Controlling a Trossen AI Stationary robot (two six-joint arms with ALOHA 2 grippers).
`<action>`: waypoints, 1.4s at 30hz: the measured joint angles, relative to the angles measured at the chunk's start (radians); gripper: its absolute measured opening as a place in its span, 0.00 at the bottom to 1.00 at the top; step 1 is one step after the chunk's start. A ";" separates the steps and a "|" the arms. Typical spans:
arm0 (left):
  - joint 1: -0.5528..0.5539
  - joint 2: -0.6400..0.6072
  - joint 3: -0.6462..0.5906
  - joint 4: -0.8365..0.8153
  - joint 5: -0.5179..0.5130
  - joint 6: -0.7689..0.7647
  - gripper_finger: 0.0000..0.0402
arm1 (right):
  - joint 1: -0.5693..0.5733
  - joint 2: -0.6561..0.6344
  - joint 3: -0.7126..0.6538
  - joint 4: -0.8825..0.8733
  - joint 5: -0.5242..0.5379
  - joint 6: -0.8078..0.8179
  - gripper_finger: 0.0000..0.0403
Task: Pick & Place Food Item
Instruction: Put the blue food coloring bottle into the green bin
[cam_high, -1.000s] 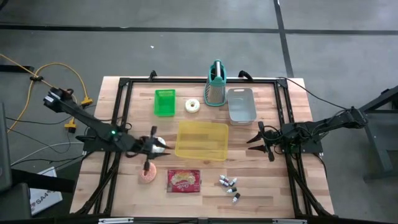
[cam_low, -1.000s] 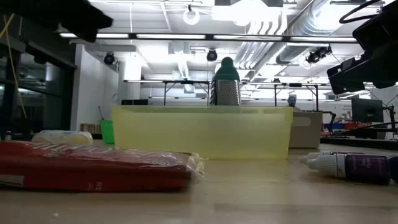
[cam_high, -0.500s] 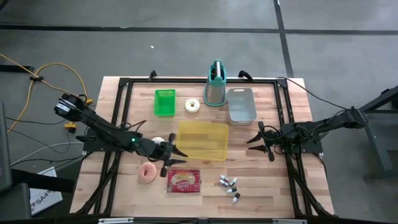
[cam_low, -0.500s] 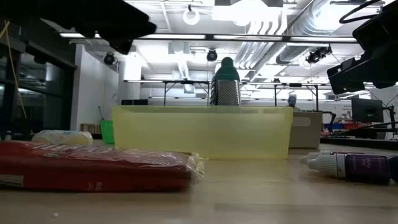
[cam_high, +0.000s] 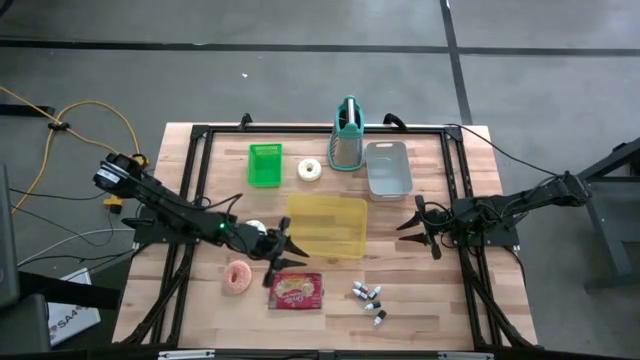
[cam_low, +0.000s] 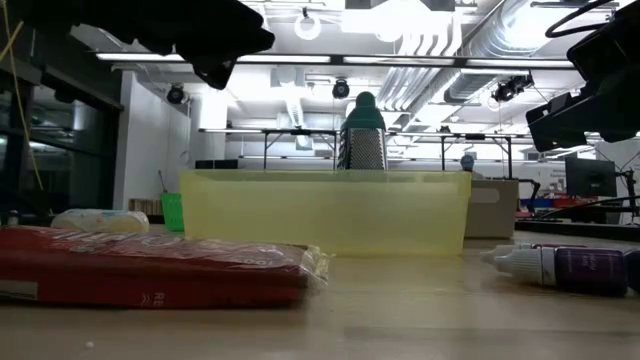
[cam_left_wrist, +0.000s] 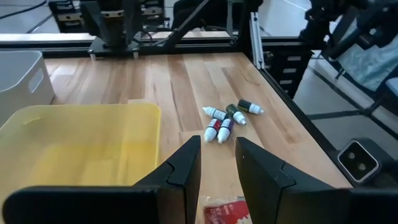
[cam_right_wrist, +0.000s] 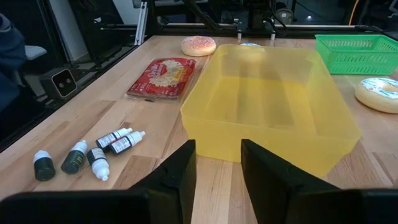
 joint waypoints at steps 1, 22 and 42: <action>0.003 0.000 0.000 0.000 -0.001 -0.009 0.24 | 0.000 0.000 0.000 0.000 0.000 0.000 0.28; 0.015 0.000 0.000 0.000 -0.002 -0.130 0.24 | 0.001 0.000 0.000 0.016 0.044 -0.316 0.28; 0.064 0.000 0.000 0.006 -0.061 -0.169 0.24 | 0.016 0.010 0.008 0.295 -0.084 0.322 0.28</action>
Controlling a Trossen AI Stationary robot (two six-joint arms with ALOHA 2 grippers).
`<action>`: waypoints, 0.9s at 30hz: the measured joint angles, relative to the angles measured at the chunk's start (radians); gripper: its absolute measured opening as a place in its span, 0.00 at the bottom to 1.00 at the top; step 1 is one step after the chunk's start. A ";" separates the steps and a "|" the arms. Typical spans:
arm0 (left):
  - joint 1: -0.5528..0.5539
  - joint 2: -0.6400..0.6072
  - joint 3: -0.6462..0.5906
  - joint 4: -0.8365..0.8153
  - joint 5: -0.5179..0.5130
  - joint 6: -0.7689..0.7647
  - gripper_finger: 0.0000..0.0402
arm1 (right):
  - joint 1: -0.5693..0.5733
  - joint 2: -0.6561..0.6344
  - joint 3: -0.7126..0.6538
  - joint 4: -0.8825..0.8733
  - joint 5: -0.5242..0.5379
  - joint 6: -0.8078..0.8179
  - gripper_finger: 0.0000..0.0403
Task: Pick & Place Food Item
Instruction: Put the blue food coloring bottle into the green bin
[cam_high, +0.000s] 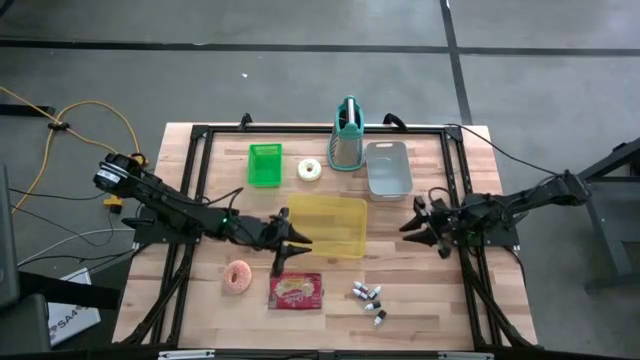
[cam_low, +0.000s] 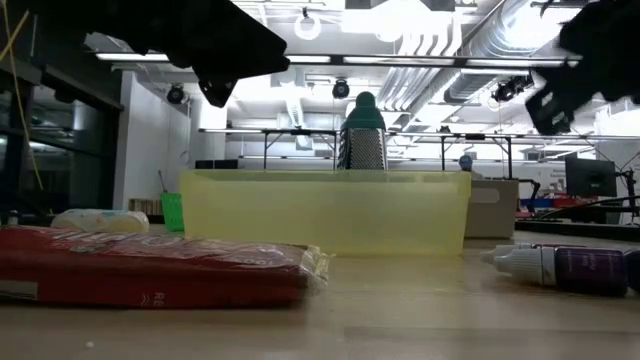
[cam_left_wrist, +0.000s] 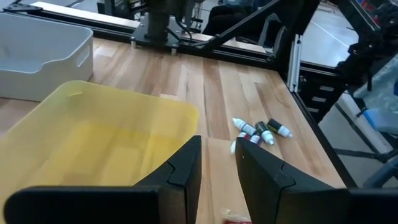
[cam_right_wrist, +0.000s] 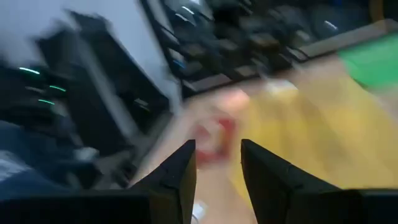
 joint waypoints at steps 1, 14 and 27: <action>0.003 0.000 0.000 0.003 0.000 0.000 0.24 | 0.009 0.018 0.017 0.002 0.000 -0.014 0.28; 0.004 0.000 0.000 0.039 -0.007 0.011 0.24 | 0.112 0.529 0.369 -0.125 0.004 -0.260 0.28; 0.004 0.000 0.000 0.040 -0.024 0.016 0.24 | 0.207 1.002 0.668 -0.420 0.039 -0.414 0.28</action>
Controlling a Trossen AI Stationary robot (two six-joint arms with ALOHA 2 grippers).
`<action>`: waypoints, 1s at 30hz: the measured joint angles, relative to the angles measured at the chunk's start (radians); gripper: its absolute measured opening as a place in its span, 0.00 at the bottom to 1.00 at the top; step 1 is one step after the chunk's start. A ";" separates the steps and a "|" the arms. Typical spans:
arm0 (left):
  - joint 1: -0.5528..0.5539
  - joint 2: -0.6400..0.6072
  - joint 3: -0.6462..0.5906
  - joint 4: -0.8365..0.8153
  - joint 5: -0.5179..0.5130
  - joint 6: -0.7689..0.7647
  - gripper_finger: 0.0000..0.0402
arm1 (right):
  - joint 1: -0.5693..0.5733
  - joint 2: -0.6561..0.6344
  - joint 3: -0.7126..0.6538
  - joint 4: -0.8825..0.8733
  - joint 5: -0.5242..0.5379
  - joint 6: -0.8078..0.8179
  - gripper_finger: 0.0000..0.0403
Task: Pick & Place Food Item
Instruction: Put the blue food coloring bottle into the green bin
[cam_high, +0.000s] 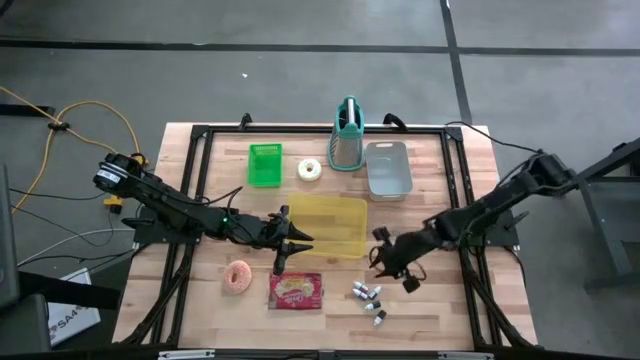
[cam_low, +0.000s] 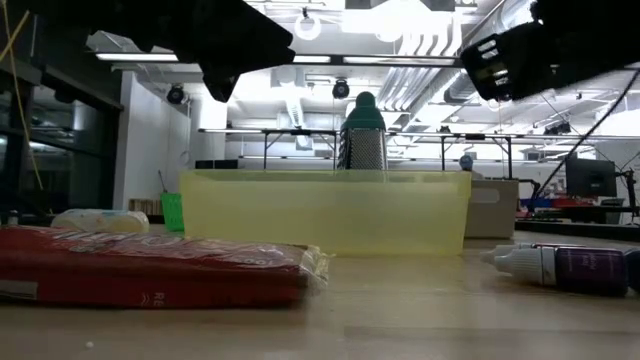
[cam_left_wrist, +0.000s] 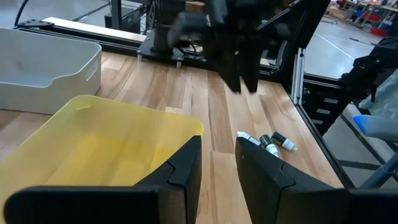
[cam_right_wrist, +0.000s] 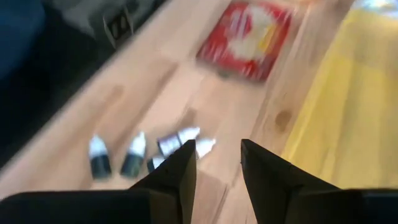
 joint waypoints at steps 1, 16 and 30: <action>0.000 0.000 0.000 0.000 0.000 0.000 0.24 | 0.013 0.025 0.019 -0.031 0.018 -0.013 0.28; 0.000 0.000 0.000 0.000 0.000 -0.001 0.24 | 0.172 0.190 0.067 -0.102 0.148 -0.070 0.28; 0.000 0.000 0.000 0.000 0.001 -0.005 0.24 | 0.177 0.264 0.067 -0.092 0.154 -0.067 0.34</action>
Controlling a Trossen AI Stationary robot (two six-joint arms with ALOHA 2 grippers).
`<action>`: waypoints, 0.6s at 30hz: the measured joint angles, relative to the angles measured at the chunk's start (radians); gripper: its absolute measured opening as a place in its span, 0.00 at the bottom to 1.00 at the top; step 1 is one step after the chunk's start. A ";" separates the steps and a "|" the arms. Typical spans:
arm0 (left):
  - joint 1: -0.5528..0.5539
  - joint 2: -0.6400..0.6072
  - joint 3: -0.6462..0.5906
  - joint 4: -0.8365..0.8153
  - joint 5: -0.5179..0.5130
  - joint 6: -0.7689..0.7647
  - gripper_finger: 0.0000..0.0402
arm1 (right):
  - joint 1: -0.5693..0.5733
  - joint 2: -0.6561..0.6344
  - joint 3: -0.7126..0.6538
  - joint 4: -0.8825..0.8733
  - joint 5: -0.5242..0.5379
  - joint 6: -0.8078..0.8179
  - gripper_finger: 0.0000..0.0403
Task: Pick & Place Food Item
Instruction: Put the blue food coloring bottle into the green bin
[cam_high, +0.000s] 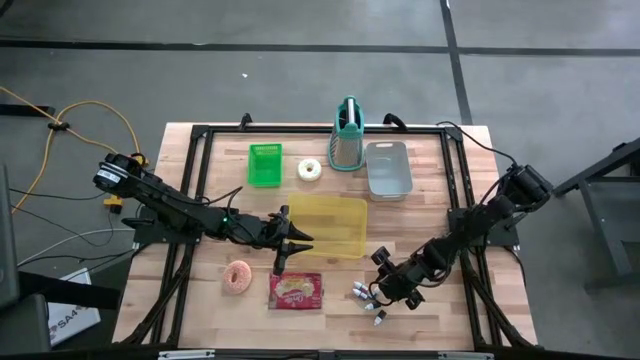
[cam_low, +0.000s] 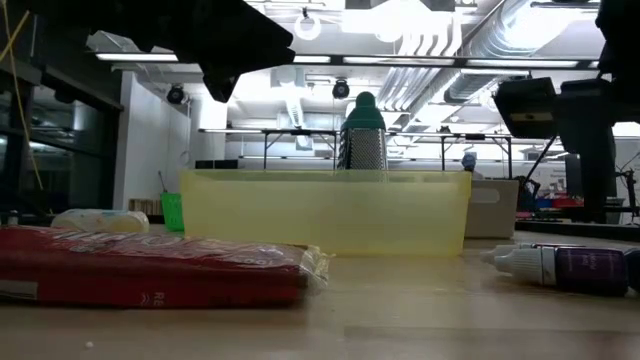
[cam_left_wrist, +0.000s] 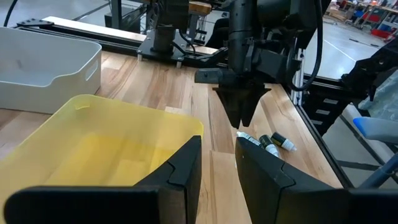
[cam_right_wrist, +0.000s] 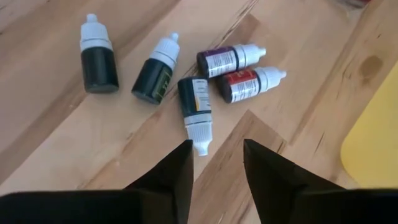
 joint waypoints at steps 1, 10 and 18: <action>0.000 0.000 0.000 0.000 0.000 0.000 0.24 | 0.000 0.003 0.000 0.005 0.000 0.000 0.36; -0.002 0.000 0.000 -0.003 0.001 0.000 0.24 | 0.000 0.006 0.000 0.044 -0.022 0.041 0.44; -0.004 0.000 0.000 -0.008 0.003 0.001 0.24 | 0.000 0.007 0.000 0.056 -0.037 0.078 0.43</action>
